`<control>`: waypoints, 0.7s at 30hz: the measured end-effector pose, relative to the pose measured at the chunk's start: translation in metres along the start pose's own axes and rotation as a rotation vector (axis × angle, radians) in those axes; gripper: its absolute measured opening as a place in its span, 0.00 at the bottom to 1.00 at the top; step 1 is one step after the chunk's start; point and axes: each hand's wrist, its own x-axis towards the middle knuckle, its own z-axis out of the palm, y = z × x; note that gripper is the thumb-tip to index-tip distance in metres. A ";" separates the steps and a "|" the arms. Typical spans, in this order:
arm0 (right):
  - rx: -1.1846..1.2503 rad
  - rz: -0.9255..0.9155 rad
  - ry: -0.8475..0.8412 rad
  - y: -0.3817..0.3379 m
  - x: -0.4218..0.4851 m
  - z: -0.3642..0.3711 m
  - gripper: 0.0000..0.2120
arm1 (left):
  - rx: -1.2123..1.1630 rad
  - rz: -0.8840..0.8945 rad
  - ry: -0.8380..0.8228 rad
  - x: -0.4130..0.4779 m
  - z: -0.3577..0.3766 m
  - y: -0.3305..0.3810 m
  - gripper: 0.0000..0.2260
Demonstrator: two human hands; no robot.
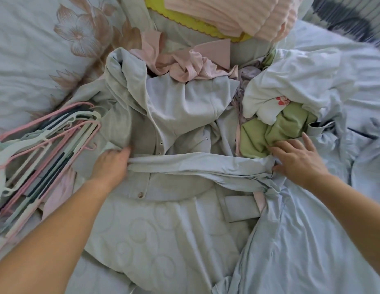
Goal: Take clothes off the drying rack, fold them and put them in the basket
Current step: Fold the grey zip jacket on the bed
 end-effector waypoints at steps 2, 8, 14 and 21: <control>-0.006 -0.008 0.022 0.001 0.001 0.002 0.16 | -0.138 -0.107 0.023 0.004 -0.007 -0.014 0.17; 0.041 0.128 0.264 0.003 0.003 -0.001 0.08 | -0.375 -0.242 0.207 -0.010 -0.046 -0.085 0.15; 0.298 0.393 0.362 -0.015 0.014 -0.024 0.11 | -0.448 -0.401 0.222 -0.017 -0.051 -0.102 0.11; 0.317 0.226 0.297 -0.032 -0.025 0.002 0.20 | -0.620 -0.144 0.329 -0.061 -0.017 0.037 0.23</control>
